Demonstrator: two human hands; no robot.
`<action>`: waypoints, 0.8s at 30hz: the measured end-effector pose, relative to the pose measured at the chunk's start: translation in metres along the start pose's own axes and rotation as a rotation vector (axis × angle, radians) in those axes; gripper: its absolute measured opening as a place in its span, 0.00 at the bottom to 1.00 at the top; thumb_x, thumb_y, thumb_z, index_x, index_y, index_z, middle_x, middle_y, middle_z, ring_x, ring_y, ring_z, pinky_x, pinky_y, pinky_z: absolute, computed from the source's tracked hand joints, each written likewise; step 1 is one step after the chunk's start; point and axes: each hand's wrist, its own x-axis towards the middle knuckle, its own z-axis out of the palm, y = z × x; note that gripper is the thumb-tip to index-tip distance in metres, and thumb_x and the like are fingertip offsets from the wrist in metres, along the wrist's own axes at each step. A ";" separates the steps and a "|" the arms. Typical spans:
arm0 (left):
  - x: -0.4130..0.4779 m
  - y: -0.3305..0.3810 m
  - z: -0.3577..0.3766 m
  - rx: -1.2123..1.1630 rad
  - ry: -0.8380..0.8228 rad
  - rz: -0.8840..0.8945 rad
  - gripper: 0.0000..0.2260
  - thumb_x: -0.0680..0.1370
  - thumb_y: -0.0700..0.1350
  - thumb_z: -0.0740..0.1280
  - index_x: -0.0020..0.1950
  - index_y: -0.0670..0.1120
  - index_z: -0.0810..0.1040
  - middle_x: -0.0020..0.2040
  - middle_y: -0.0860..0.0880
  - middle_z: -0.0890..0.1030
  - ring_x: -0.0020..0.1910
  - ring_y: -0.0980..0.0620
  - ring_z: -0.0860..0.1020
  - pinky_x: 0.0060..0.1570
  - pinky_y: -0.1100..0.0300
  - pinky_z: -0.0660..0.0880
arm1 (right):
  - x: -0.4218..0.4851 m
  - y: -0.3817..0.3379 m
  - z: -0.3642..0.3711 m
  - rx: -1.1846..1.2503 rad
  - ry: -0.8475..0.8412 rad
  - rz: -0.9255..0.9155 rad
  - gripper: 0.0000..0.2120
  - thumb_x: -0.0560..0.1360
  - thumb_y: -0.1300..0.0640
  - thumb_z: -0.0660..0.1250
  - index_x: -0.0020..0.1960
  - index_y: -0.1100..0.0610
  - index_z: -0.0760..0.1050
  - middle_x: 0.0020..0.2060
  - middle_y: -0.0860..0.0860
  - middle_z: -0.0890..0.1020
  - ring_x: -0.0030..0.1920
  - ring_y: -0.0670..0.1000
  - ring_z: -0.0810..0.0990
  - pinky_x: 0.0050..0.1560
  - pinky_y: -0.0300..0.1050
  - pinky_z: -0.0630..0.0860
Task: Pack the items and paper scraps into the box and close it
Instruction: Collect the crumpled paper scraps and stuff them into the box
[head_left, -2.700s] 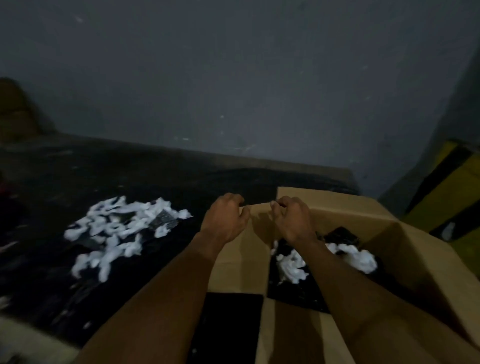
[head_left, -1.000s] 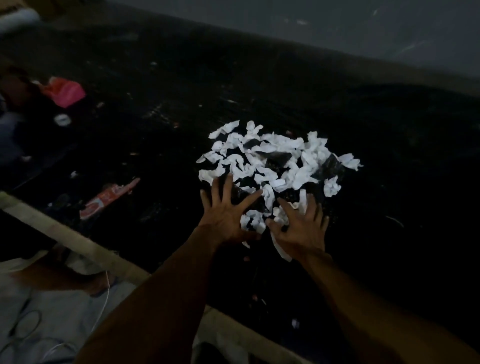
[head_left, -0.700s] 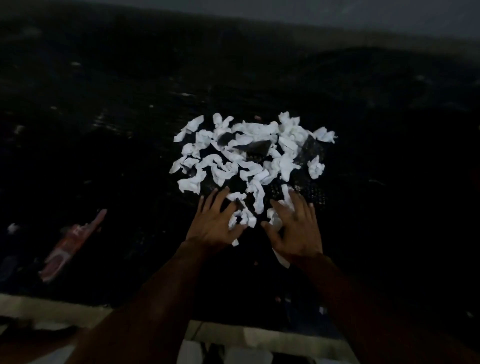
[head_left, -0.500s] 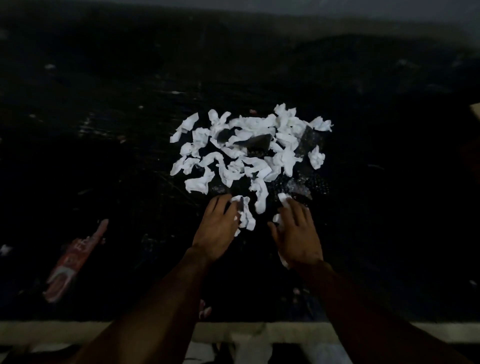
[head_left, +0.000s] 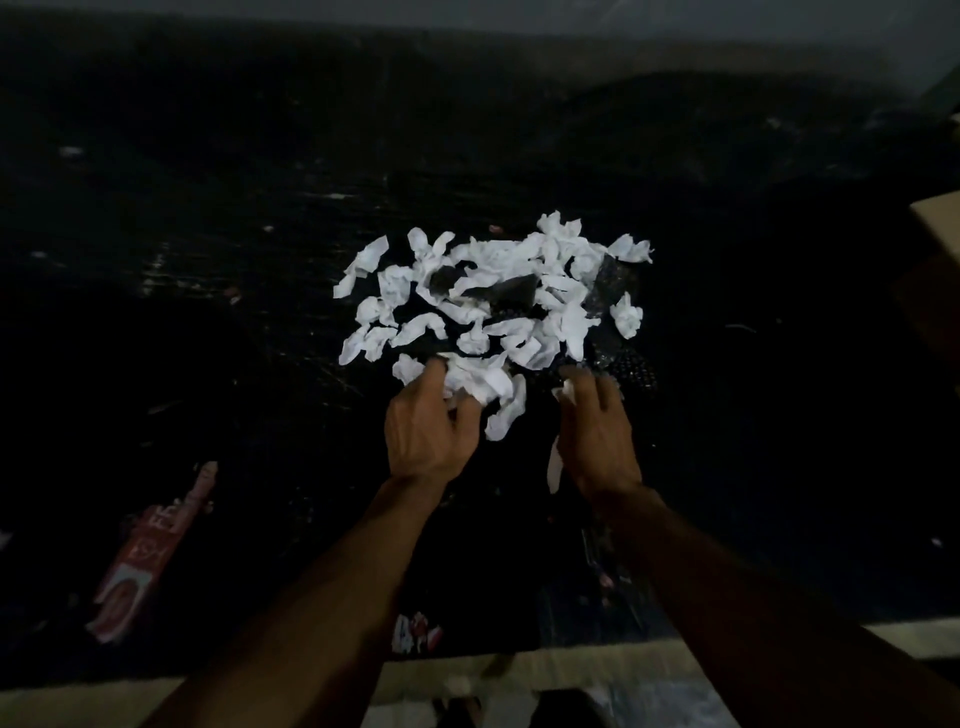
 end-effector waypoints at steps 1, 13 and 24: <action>0.003 -0.001 0.000 -0.006 0.020 -0.033 0.19 0.72 0.54 0.57 0.52 0.41 0.73 0.35 0.46 0.77 0.33 0.50 0.73 0.35 0.59 0.68 | 0.004 -0.007 0.000 0.014 0.012 0.002 0.17 0.81 0.58 0.56 0.69 0.55 0.67 0.61 0.59 0.70 0.58 0.57 0.72 0.53 0.42 0.65; 0.009 -0.045 0.010 0.356 -0.095 -0.135 0.10 0.73 0.49 0.64 0.38 0.42 0.76 0.43 0.46 0.77 0.43 0.44 0.76 0.37 0.56 0.70 | 0.013 -0.008 0.055 -0.383 -0.004 -0.055 0.17 0.73 0.40 0.61 0.55 0.49 0.71 0.56 0.58 0.74 0.53 0.60 0.70 0.51 0.57 0.70; 0.006 -0.048 0.009 0.417 -0.226 0.017 0.26 0.72 0.40 0.64 0.68 0.55 0.68 0.52 0.45 0.77 0.49 0.44 0.74 0.47 0.49 0.74 | 0.016 -0.002 0.051 -0.177 -0.008 -0.138 0.18 0.69 0.60 0.63 0.59 0.53 0.73 0.54 0.60 0.76 0.51 0.63 0.71 0.51 0.56 0.72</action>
